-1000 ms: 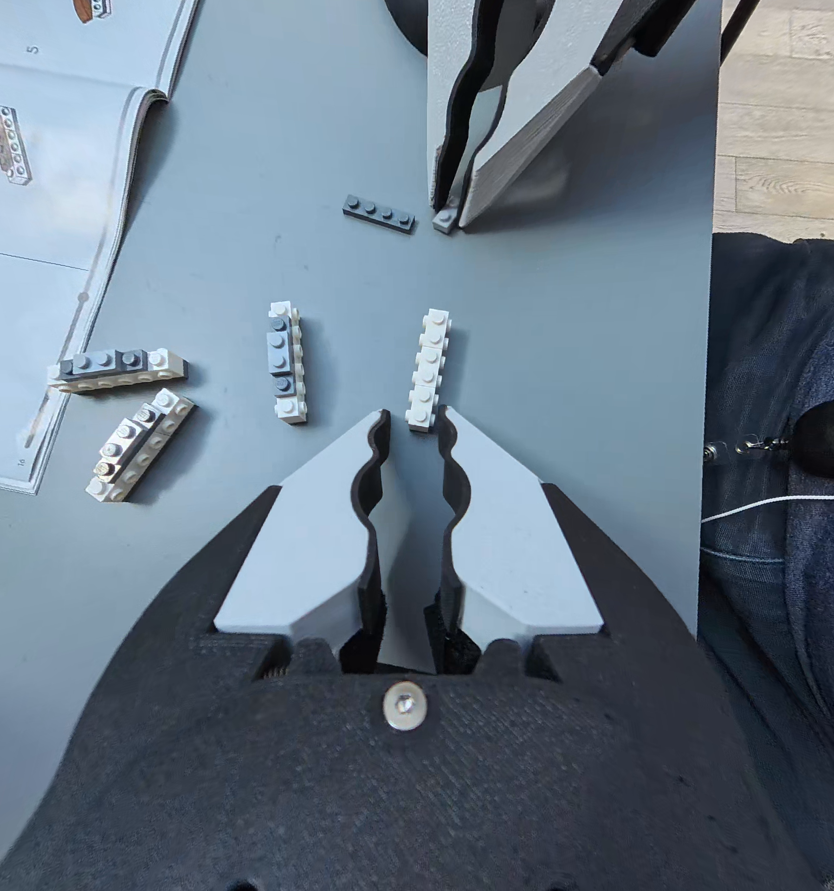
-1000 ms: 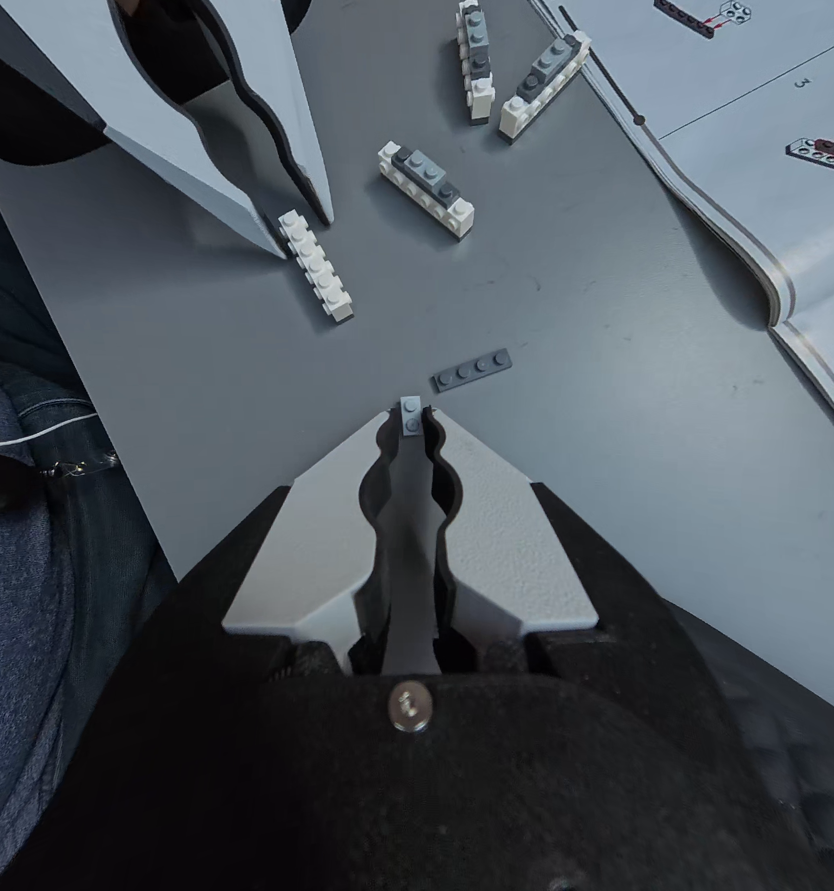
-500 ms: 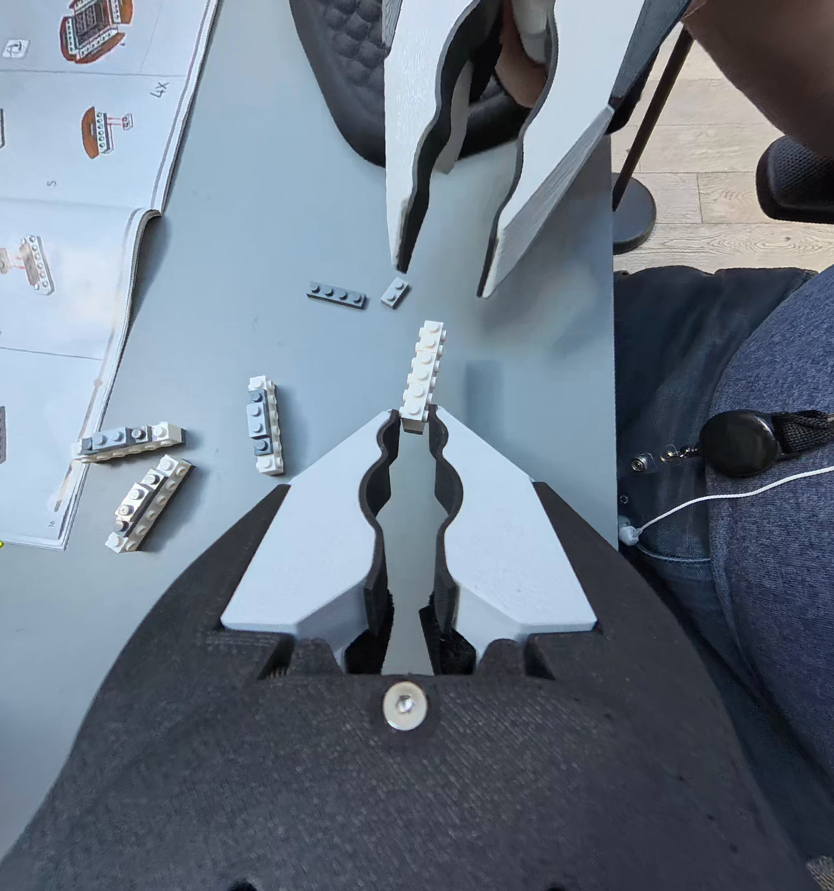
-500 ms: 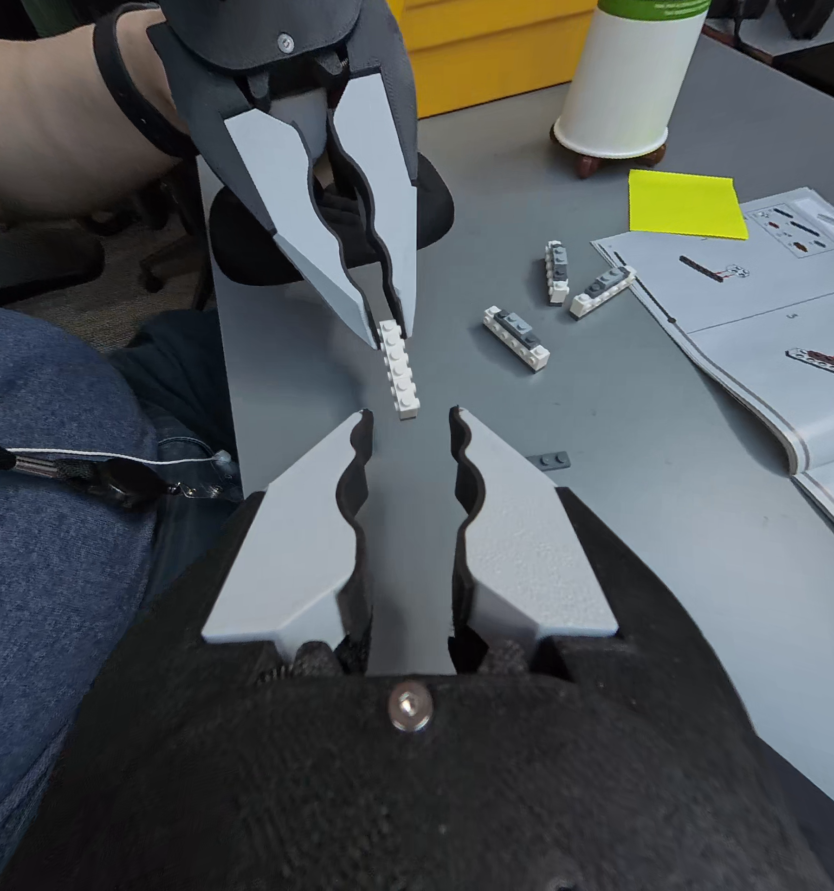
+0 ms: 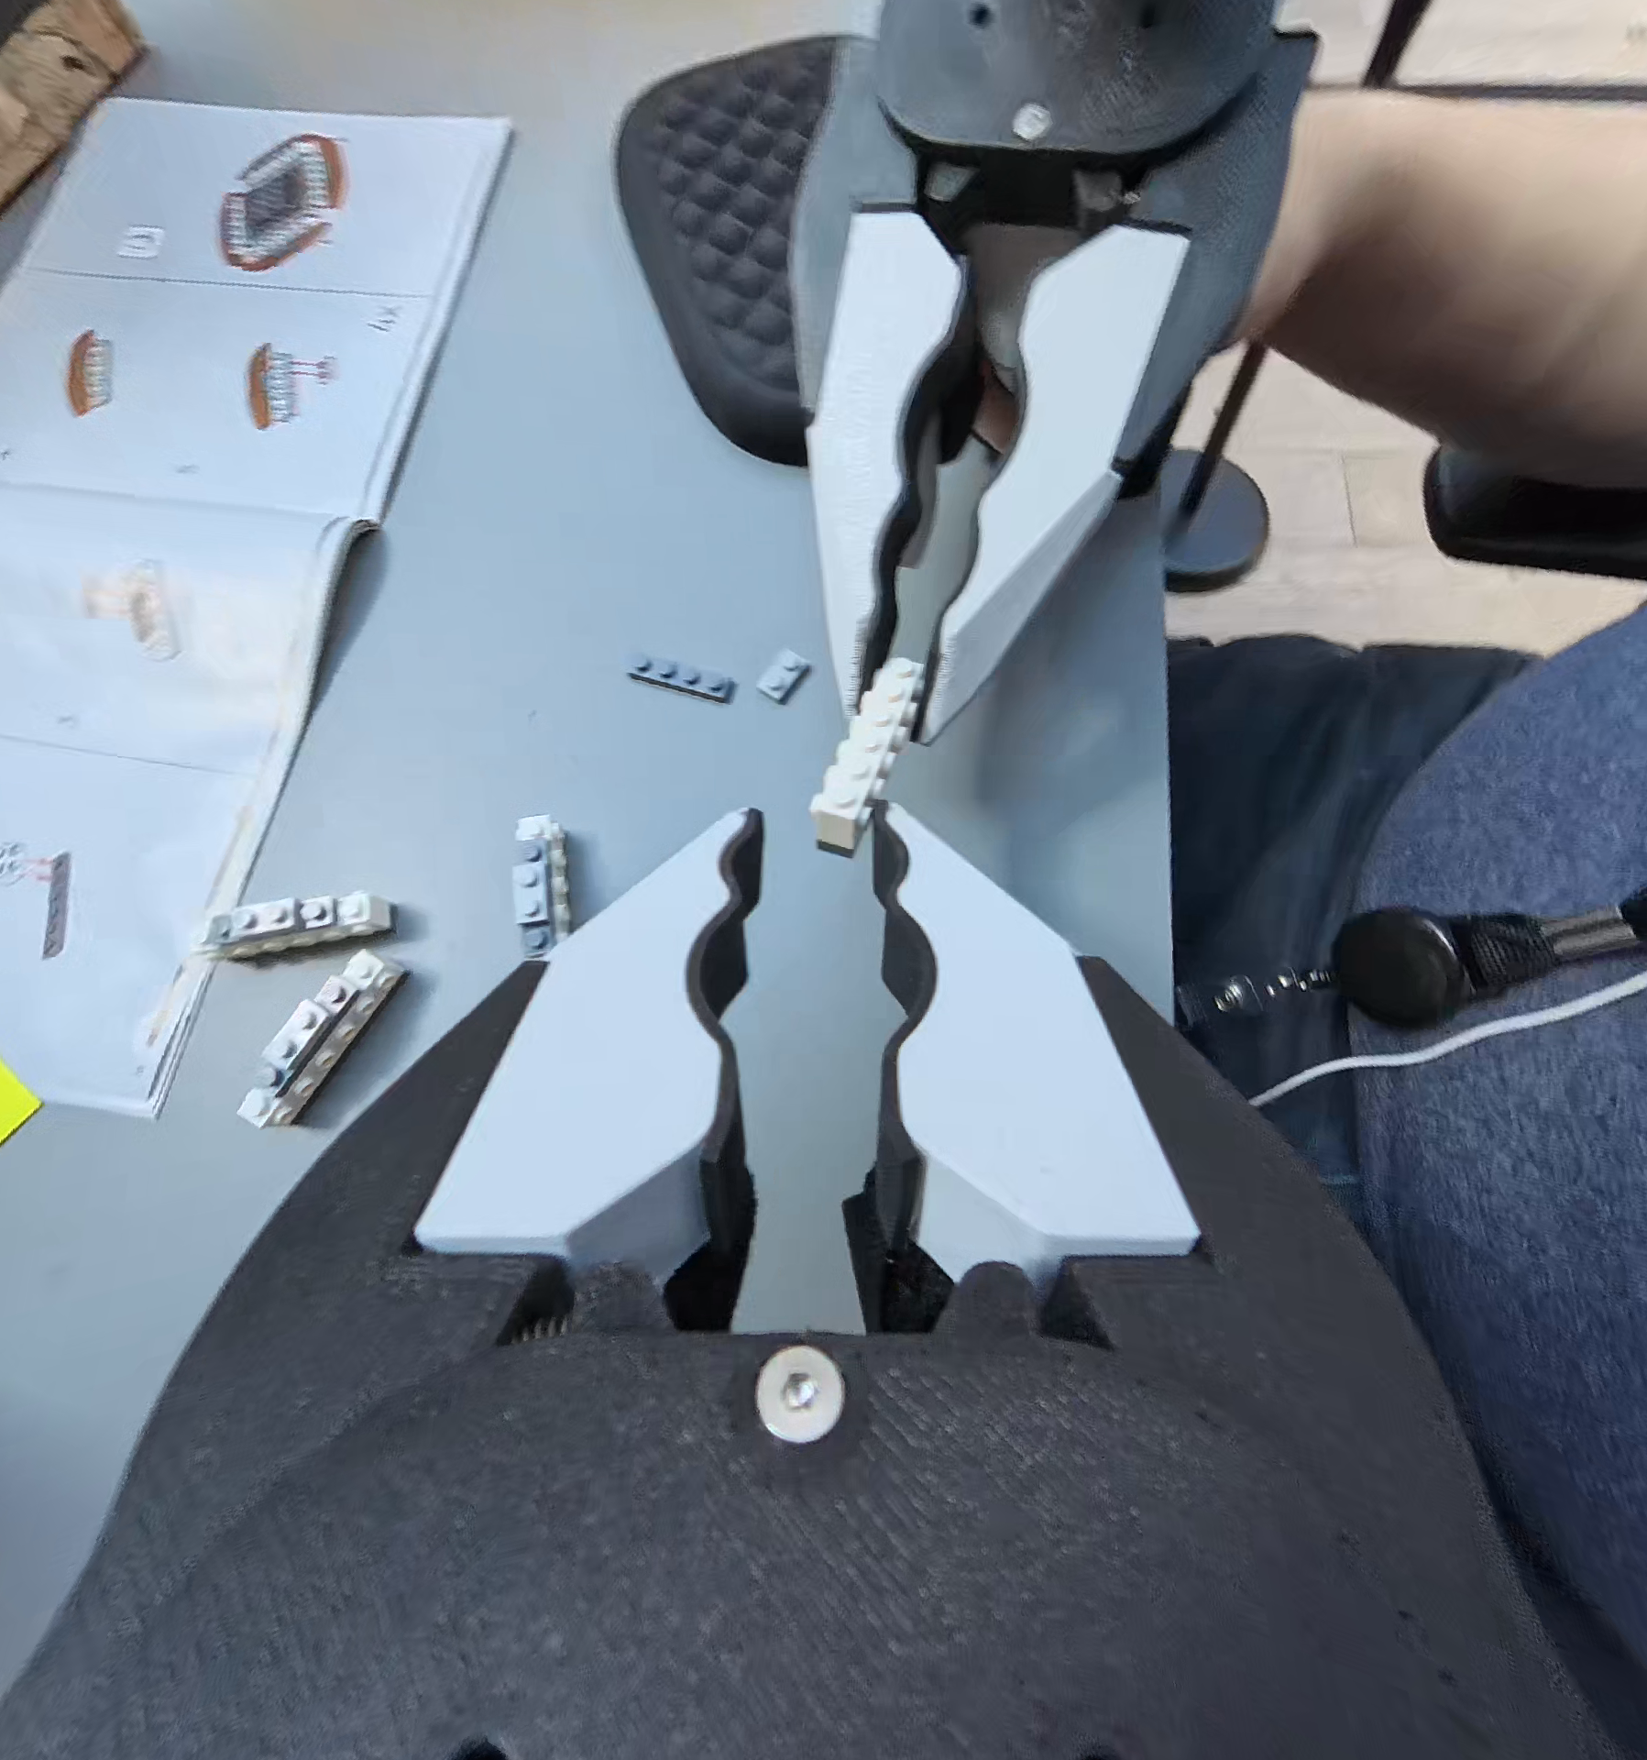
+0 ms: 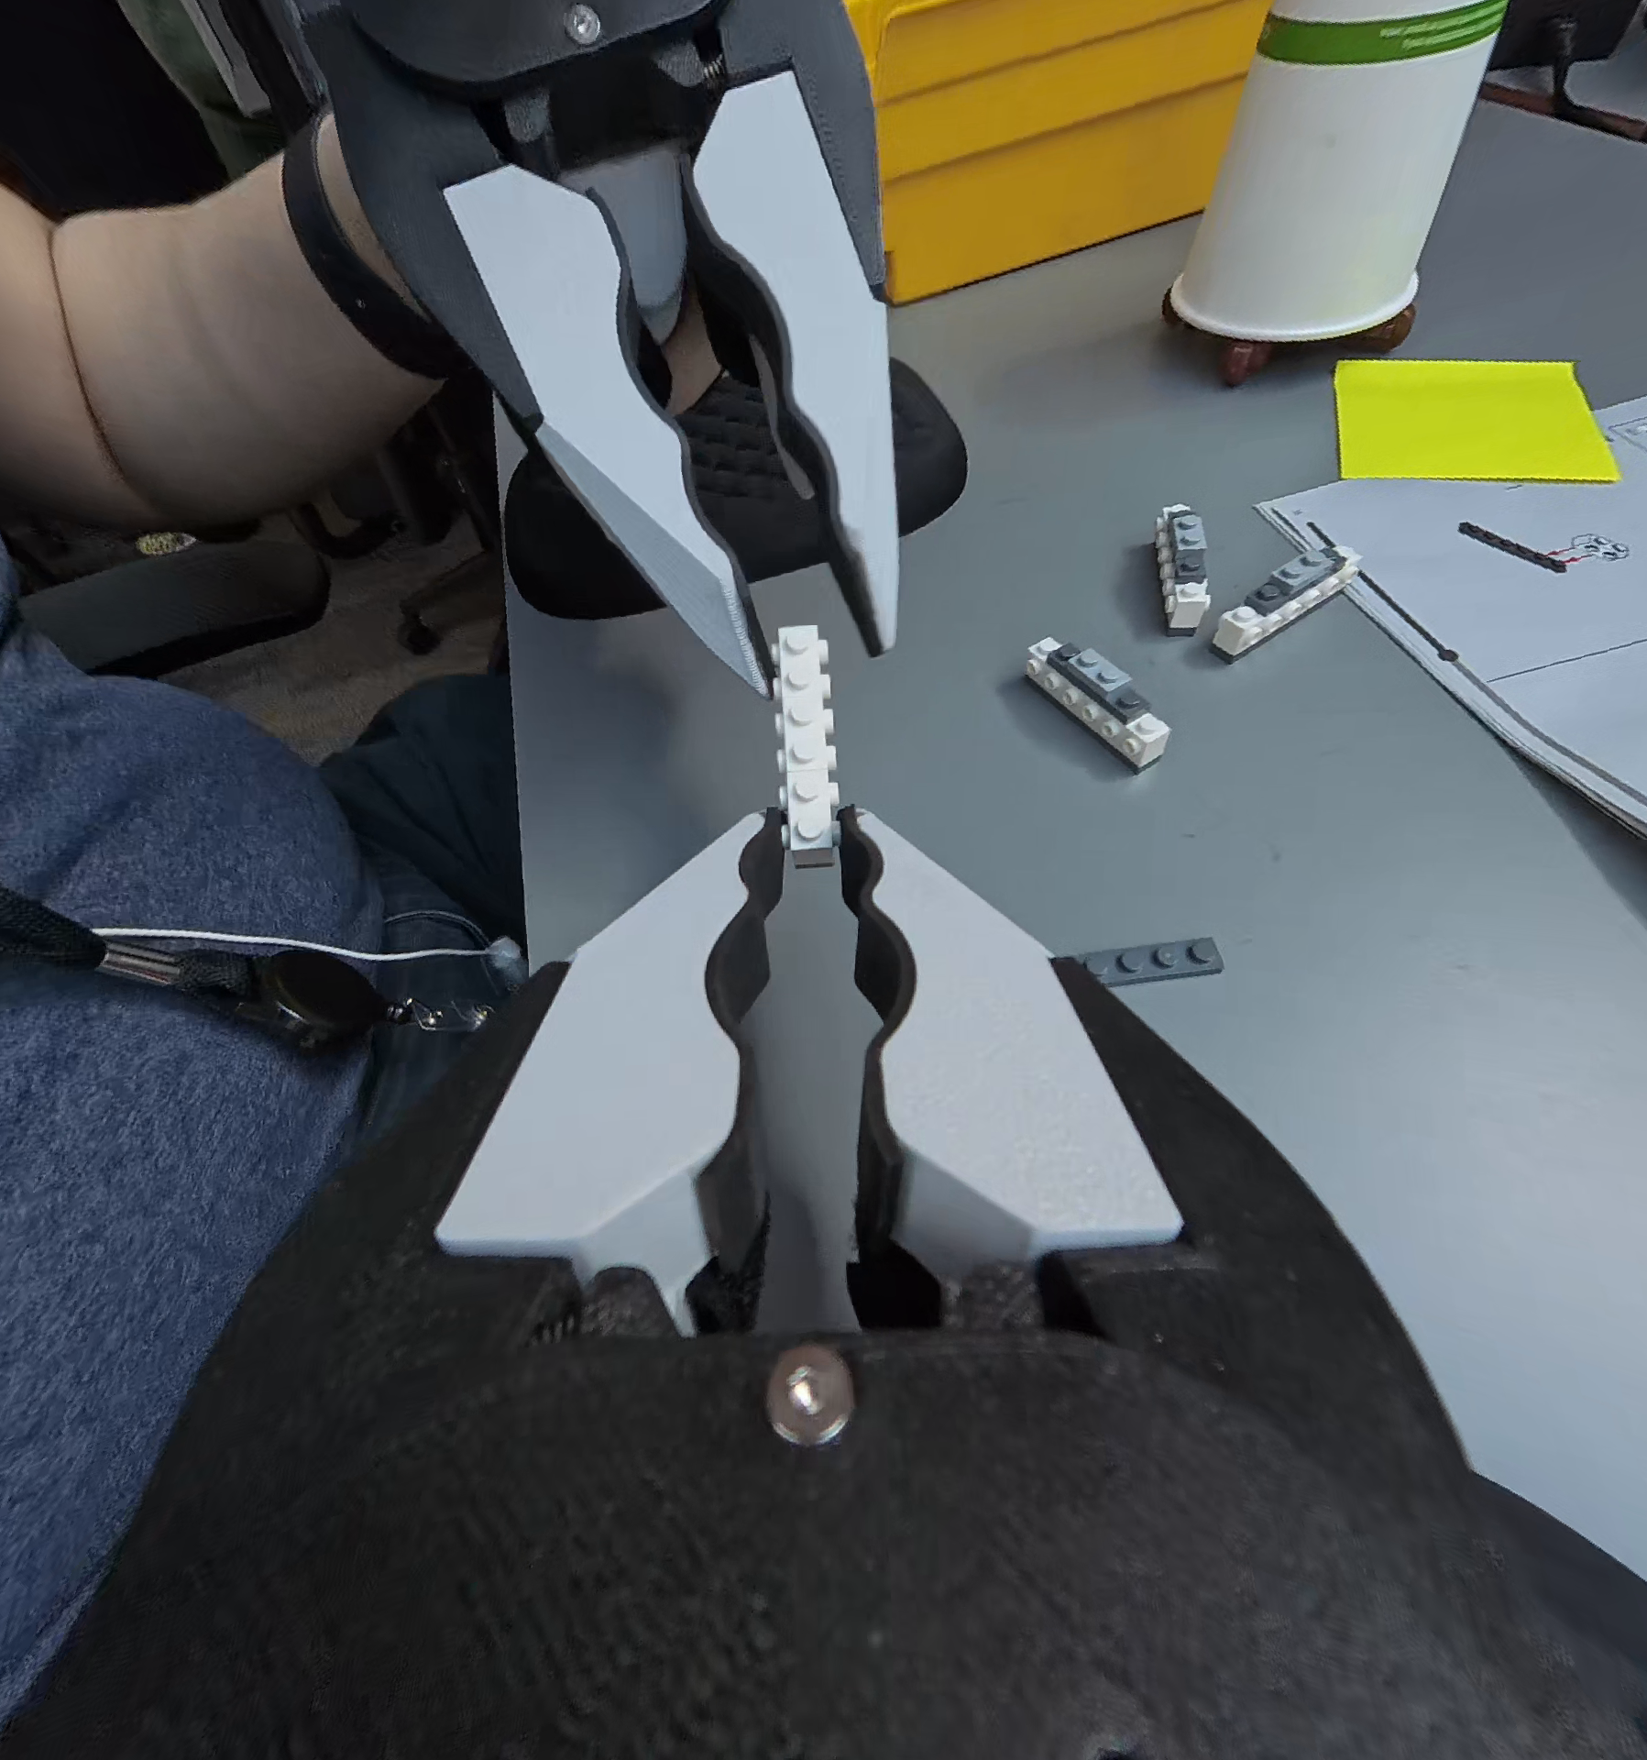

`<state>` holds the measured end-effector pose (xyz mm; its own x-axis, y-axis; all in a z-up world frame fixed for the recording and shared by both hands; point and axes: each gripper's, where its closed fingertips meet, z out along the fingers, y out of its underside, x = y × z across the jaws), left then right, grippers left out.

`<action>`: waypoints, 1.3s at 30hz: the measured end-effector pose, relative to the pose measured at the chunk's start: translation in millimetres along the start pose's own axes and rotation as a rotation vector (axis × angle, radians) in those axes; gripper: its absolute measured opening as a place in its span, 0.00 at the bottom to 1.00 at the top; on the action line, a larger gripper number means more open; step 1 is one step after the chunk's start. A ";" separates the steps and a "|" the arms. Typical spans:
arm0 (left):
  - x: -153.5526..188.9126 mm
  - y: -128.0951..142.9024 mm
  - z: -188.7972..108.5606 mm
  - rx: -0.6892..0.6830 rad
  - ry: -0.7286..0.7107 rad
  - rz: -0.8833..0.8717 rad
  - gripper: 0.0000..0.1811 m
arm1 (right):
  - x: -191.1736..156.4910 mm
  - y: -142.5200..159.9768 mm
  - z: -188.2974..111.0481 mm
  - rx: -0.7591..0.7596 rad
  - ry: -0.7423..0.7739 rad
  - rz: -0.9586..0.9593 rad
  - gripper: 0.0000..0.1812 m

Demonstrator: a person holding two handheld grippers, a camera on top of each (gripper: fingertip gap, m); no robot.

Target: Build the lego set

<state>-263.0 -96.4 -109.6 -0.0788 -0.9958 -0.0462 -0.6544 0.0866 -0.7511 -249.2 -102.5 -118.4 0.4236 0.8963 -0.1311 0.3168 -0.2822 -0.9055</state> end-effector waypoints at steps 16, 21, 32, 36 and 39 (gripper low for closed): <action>-9.4 -56.7 -39.9 0.777 0.268 -0.594 0.12 | -2.1 -77.4 -17.1 0.609 -0.162 0.335 0.05; -12.6 -62.7 -43.6 0.836 0.242 -0.569 0.07 | -3.4 -76.3 -13.4 0.621 -0.167 0.347 0.05; -34.3 -43.1 -57.3 0.792 0.135 -0.635 0.03 | 84.7 -26.0 -58.6 0.086 0.341 0.372 0.08; -40.3 -36.1 -63.7 0.717 0.056 -0.641 0.03 | 82.1 13.3 -24.9 -0.225 0.420 0.450 0.10; -35.5 -35.8 -66.9 0.689 0.033 -0.627 0.03 | 78.4 30.1 -7.0 -0.340 0.496 0.417 0.12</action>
<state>-287.0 -62.1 -37.1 0.1096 -0.8524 0.5113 0.0053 -0.5139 -0.8578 -200.6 -43.0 -153.1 0.8754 0.4536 -0.1672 0.2567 -0.7292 -0.6343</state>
